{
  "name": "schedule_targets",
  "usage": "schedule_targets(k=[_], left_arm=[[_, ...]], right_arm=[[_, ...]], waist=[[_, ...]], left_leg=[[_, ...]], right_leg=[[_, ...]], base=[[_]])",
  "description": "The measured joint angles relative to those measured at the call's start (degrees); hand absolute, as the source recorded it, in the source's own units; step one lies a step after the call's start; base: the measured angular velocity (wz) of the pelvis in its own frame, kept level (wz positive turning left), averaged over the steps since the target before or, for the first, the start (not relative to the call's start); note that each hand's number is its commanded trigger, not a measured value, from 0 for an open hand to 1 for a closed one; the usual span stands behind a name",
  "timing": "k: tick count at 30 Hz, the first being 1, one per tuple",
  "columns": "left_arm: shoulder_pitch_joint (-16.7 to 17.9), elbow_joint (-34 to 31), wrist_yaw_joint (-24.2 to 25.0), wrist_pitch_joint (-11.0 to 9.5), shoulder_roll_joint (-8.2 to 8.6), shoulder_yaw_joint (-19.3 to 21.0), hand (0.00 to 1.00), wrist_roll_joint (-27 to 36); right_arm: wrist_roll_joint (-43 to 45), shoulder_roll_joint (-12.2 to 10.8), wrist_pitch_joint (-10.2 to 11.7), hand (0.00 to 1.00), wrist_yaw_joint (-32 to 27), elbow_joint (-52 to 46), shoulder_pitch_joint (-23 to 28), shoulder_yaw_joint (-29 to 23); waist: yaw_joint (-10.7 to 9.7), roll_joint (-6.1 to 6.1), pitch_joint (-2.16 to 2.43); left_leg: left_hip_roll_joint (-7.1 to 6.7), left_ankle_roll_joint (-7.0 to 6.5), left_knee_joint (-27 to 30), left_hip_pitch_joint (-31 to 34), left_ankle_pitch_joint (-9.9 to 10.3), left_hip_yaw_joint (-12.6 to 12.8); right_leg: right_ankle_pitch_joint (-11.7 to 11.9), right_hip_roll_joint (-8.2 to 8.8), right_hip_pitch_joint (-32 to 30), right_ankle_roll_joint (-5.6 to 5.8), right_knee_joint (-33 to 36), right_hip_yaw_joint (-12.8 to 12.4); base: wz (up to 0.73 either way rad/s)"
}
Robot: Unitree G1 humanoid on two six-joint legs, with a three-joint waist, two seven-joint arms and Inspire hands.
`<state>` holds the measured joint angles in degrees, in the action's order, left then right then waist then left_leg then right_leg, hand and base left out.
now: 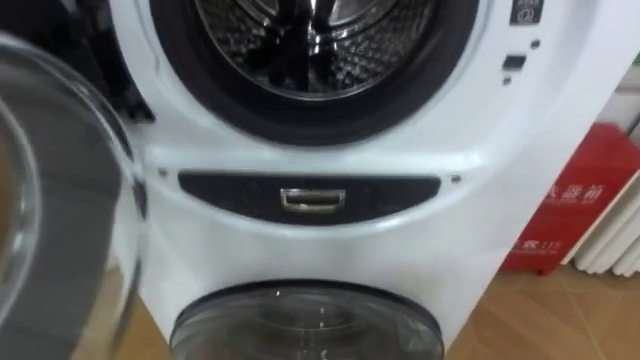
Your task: Pick clothes from washing machine
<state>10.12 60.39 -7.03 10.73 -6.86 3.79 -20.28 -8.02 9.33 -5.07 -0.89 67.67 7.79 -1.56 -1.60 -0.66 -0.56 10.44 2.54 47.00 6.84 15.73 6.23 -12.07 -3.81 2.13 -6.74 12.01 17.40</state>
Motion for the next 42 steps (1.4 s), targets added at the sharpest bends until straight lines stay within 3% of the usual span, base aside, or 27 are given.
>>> schedule_targets(k=[2,4,5,6,7,8,11,13,15,16,17,18,19,21,22,23,25,26,27,29,30,34,37,42], left_arm=[[-2.1,-0.02,-0.07,-0.73,-0.24,-0.02,0.0,0.57],[-4.39,-0.17,-0.26,-2.07,-0.32,-0.17,0.0,2.35],[-5.89,-0.49,-0.26,-3.07,-0.15,-1.04,0.0,2.92],[-6.47,-1.31,-0.25,-3.85,0.05,-1.89,0.0,3.22],[-6.81,-1.39,-0.24,-4.06,0.17,-1.92,0.0,3.21],[-7.81,-1.38,-0.25,-4.17,0.43,-2.15,0.0,3.31],[-8.48,-1.13,-0.24,-4.67,0.63,-3.38,0.0,3.82],[-8.28,-0.67,-0.24,-4.69,0.64,-3.42,0.0,3.9],[-6.38,0.27,-0.25,-4.75,0.42,-3.29,0.0,4.87],[-5.87,0.33,-0.26,-4.79,0.35,-2.97,0.0,4.99],[-5.43,0.88,-0.31,-4.83,-0.07,-2.85,0.0,5.1],[-5.6,1.84,-0.29,-4.82,-0.53,-2.93,0.0,5.09],[-5.48,1.83,-0.32,-4.84,-0.74,-2.91,0.0,5.04],[-3.93,1.95,-1.42,-4.86,-0.87,-2.37,0.0,6.04],[-3.32,2.09,-1.7,-4.86,-0.88,-1.94,0.0,7.39],[-2.01,2.51,-2.74,-4.8,-0.83,-1.4,0.0,10.02],[-0.34,2.55,-4.11,-4.81,-0.72,0.63,0.0,14.01],[-0.19,2.56,-4.64,-4.82,-0.72,2.17,0.0,17.5],[-0.28,2.54,-5.02,-4.84,-0.38,4.77,0.0,19.8],[-0.34,2.41,-5.85,-4.85,-0.29,9.09,0.0,21.17],[-0.53,2.39,-6.52,-4.88,-0.44,11.28,0.0,22.51],[-1.19,-4.21,-7.45,-4.85,-1.78,14.31,0.0,26.49],[-2.89,-12.37,-7.97,-4.9,-4.45,16.99,0.0,26.97],[-8.44,-25.31,-11.25,-5.33,-10.82,21.23,0.0,27.58]], right_arm=[[0.68,-0.1,-0.06,0.0,-1.19,-0.48,0.14,-0.36],[0.88,-0.25,-0.13,0.0,-1.74,-0.5,0.21,-1.02],[0.86,-0.18,0.11,0.0,-1.95,-0.51,0.08,-1.87],[0.71,-0.19,0.12,0.0,-2.0,-0.34,-0.24,-3.29],[0.58,-0.26,0.21,0.0,-1.96,-0.34,-0.66,-3.87],[0.12,-0.38,0.33,0.0,-1.77,-0.17,-0.98,-4.45],[-0.8,-0.88,0.52,0.0,-0.84,-0.48,-1.82,-5.19],[-1.28,-1.26,0.53,0.0,-0.84,-0.79,-2.24,-5.38],[-3.22,-1.17,0.55,0.0,-0.76,-0.91,-1.81,-5.4],[-3.35,-1.19,0.57,0.0,-0.68,-0.95,-1.79,-5.4],[-4.16,-1.27,0.5,0.0,-0.35,-0.94,-1.34,-5.39],[-6.18,-1.3,0.45,0.0,-0.24,-1.03,-0.15,-5.38],[-7.0,-1.33,0.2,0.0,-0.15,-1.0,0.59,-5.4],[-8.71,-1.05,0.01,0.0,-0.33,-1.02,1.96,-6.36],[-9.16,-0.96,0.02,0.0,-0.45,-1.01,1.91,-6.26],[-9.14,-0.9,0.11,0.0,-0.96,-0.89,1.91,-5.87],[-9.19,-0.97,0.38,0.0,-1.02,-0.83,2.29,-5.7],[-9.25,-1.05,0.48,0.0,-0.9,-0.79,2.71,-5.29],[-8.92,-1.02,0.47,0.0,-0.81,-0.79,2.68,-5.27],[-7.54,-1.07,0.73,0.0,-0.38,-0.61,2.3,-5.38],[-6.47,-0.96,1.02,0.0,0.02,-0.58,2.28,-5.47],[-6.45,-0.57,1.34,0.0,1.05,-0.43,2.56,-7.34],[-5.23,0.33,1.91,0.0,1.32,-0.74,1.89,-10.11],[-4.57,2.36,2.13,0.0,1.64,-1.36,1.82,-13.85]], waist=[[-1.55,-0.95,-0.31],[-3.12,-1.23,-0.43],[-3.67,-1.82,-0.24],[-4.23,-2.15,-0.5],[-4.67,-2.67,-0.29],[-4.99,-2.81,-0.3],[-4.32,-2.95,-0.23],[-4.41,-2.37,-0.18],[-4.61,-1.64,-0.09],[-4.61,-1.52,0.09],[-4.63,-1.45,0.06],[-5.06,-1.12,0.1],[-4.89,-0.89,0.05],[-2.8,-0.77,0.16],[-2.28,-0.66,0.11],[-2.07,-0.3,-0.06],[-1.76,0.19,0.05],[-1.34,0.71,0.27],[-0.18,1.25,0.6],[0.65,1.6,0.56],[0.49,1.26,0.54],[0.36,0.64,0.32],[0.6,-0.23,0.56],[0.59,-2.7,0.86]], left_leg=[[-0.45,0.63,3.29,-4.22,-0.03,0.13],[-1.28,1.22,-1.1,-9.35,0.22,-0.32],[-1.3,2.65,-6.17,-12.83,1.0,-0.44],[-1.16,3.76,-13.14,-16.23,1.86,-0.9],[-0.99,4.1,-16.94,-17.84,2.33,-1.19],[-1.19,4.39,-24.08,-20.38,4.04,-1.67],[-2.12,3.0,-36.88,-22.52,4.77,-1.04],[-3.92,1.21,-38.92,-21.73,4.07,-1.16],[-6.17,-1.81,-38.63,-19.95,2.93,-0.1],[-6.5,-2.26,-38.61,-19.46,2.69,0.56],[-7.17,-3.62,-38.44,-18.13,2.07,2.56],[-7.21,-4.5,-38.31,-17.19,1.63,6.52],[-7.21,-4.54,-38.28,-16.96,1.39,7.62],[-7.29,-4.89,-38.34,-17.0,0.5,10.54],[-7.35,-4.94,-38.28,-17.03,0.39,11.17],[-7.43,-4.97,-38.01,-17.02,0.29,11.84],[-7.83,-4.78,-37.48,-16.7,0.25,12.53],[-8.46,-4.45,-37.47,-16.43,0.06,13.25],[-8.68,-3.98,-37.29,-16.47,-0.19,14.63],[-8.6,-3.45,-37.16,-16.35,-0.48,14.8],[-8.1,-3.24,-36.73,-16.21,-0.6,13.46],[-7.71,-2.64,-36.05,-16.47,-0.92,10.83],[-7.21,-2.19,-36.37,-16.3,-1.09,10.51],[-7.26,-2.04,-36.4,-15.55,-1.21,9.35]], right_leg=[[-0.38,-1.03,-0.28,-0.51,1.15,1.29],[-0.51,-1.16,-1.73,-0.8,2.4,3.37],[-0.43,-1.17,-3.33,-0.92,3.37,4.3],[-0.34,-1.08,-4.93,-1.05,4.78,5.38],[-0.32,-0.94,-5.77,-1.09,5.38,5.97],[-0.02,-0.42,-7.68,-1.06,6.59,6.86],[3.03,0.34,-11.68,-0.88,7.07,7.62],[5.57,1.8,-13.35,-0.31,7.0,7.25],[10.55,2.99,-13.37,1.39,3.61,4.05],[11.93,3.14,-13.33,2.05,2.47,2.69],[14.01,3.68,-13.34,3.49,1.15,0.26],[12.42,5.03,-13.36,5.28,4.28,-1.35],[9.95,5.89,-13.39,6.3,8.3,-1.71],[3.8,7.95,-12.16,6.96,20.54,-3.12],[2.52,8.31,-11.25,7.06,22.07,-3.46],[0.51,8.96,-8.3,7.51,22.76,-4.07],[-0.68,9.81,-2.67,8.45,19.2,-5.5],[-1.94,9.67,0.24,9.61,12.54,-6.8],[-2.25,9.34,1.21,9.6,8.29,-6.95],[-2.08,8.55,2.27,9.43,3.97,-7.22],[-1.25,7.76,3.27,8.63,1.9,-7.15],[-0.57,6.56,4.8,7.82,0.07,-7.64],[-0.31,6.07,4.88,7.37,-1.0,-7.58],[0.07,5.63,4.8,7.26,-1.32,-6.51]], base=[[0.35],[0.56],[0.44],[0.39],[0.37],[0.36],[0.15],[0.05],[0.1],[0.26],[0.57],[0.75],[0.75],[0.19],[-0.23],[-0.37],[-0.37],[-0.55],[-0.67],[-0.71],[-0.39],[-0.03],[0.01],[0.08]])
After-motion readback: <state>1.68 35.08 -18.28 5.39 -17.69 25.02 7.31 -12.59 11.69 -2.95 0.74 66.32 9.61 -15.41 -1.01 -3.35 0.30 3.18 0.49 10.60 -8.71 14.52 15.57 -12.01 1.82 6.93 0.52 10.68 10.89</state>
